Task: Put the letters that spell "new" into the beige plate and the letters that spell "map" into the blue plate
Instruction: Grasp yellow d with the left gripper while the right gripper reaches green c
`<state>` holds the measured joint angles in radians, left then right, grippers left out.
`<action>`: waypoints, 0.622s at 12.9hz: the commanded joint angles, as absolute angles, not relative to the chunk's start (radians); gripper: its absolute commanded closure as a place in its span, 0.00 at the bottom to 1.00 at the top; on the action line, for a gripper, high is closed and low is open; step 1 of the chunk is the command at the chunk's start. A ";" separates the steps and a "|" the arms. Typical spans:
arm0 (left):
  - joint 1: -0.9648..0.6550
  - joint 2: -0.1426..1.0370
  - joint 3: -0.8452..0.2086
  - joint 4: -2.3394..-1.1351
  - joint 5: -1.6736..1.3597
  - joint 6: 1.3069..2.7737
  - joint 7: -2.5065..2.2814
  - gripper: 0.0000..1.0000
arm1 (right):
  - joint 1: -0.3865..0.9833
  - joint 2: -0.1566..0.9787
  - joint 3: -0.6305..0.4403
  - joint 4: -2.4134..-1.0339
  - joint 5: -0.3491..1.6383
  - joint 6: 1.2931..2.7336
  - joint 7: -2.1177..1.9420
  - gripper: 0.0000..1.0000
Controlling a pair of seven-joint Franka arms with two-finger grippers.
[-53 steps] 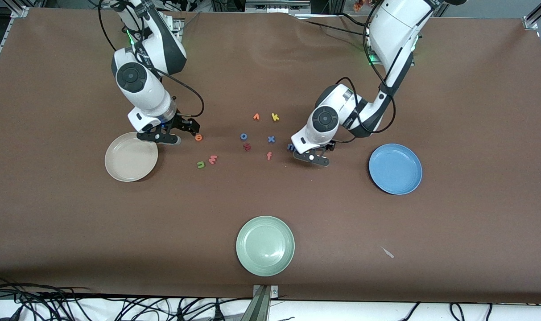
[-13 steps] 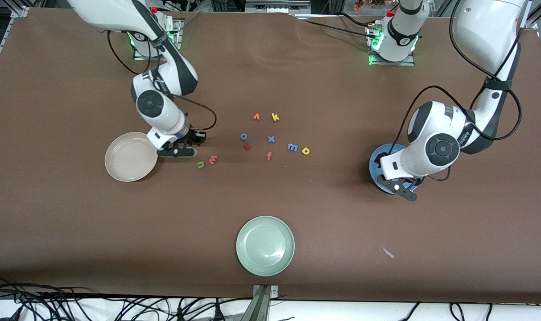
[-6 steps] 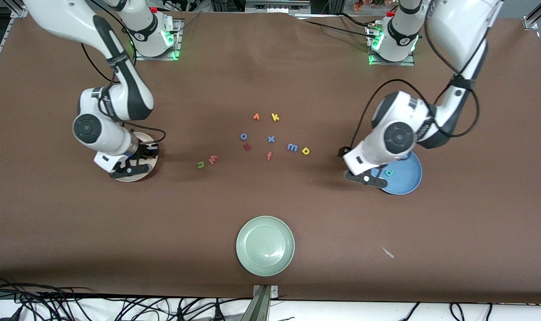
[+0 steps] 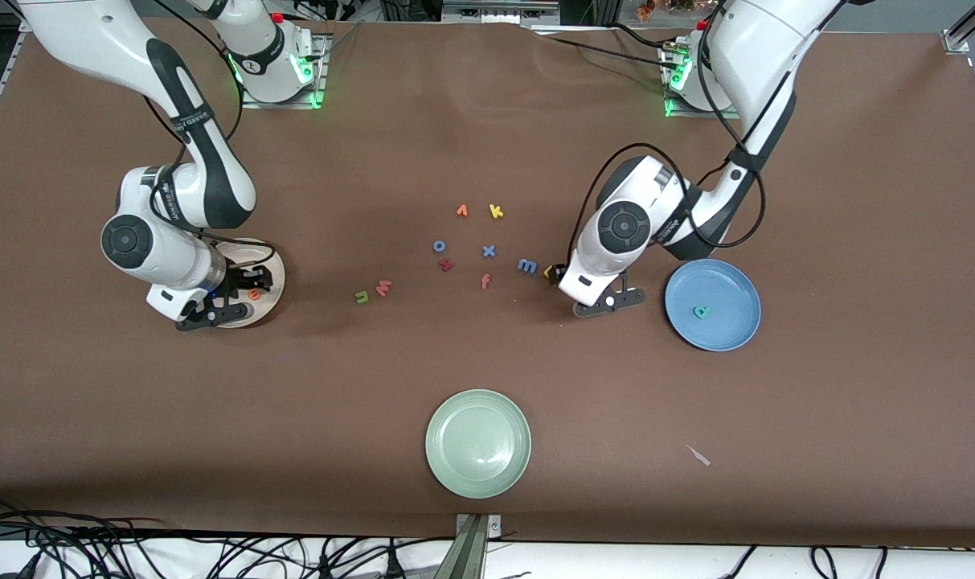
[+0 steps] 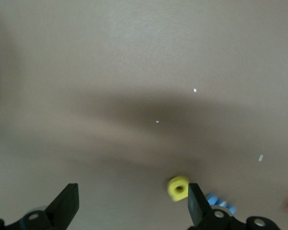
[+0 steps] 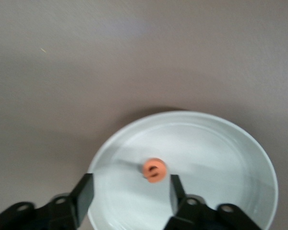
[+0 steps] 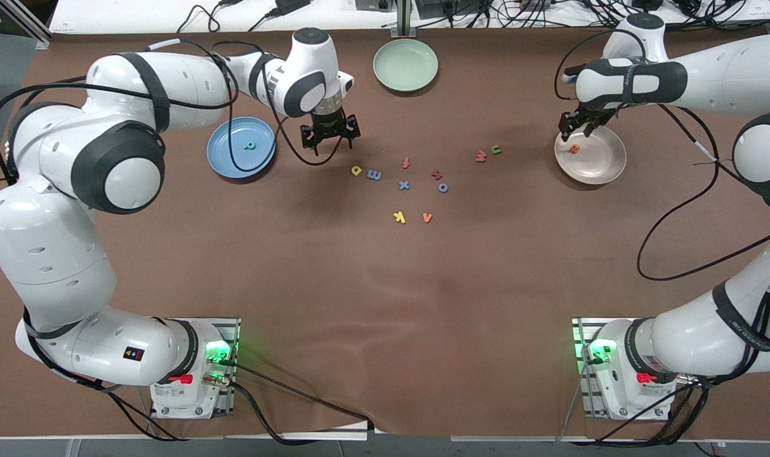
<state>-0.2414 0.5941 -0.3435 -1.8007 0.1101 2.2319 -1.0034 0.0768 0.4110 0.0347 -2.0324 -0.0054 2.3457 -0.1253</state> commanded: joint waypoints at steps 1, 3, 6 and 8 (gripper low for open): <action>-0.259 0.633 -0.339 -1.792 0.087 2.288 -1.262 0.00 | 0.121 0.423 0.075 -1.988 0.000 2.333 -0.033 0.00; -0.300 0.653 -0.339 -1.798 0.048 2.342 -1.377 0.00 | 0.182 0.443 0.078 -1.977 -0.002 2.344 0.001 0.00; -0.310 0.661 -0.339 -1.821 0.037 2.370 -1.468 0.00 | 0.247 0.466 0.078 -1.957 0.000 2.355 0.096 0.00; -0.302 0.658 -0.339 -1.838 0.037 2.390 -1.468 0.00 | 0.278 0.498 0.078 -1.959 0.002 2.404 0.144 0.00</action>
<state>-0.3091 0.6678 -0.3433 -1.8148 0.0632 2.3646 -1.4567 0.2576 0.4555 0.0829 -1.9843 -0.0051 2.3735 0.1023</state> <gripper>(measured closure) 0.000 0.000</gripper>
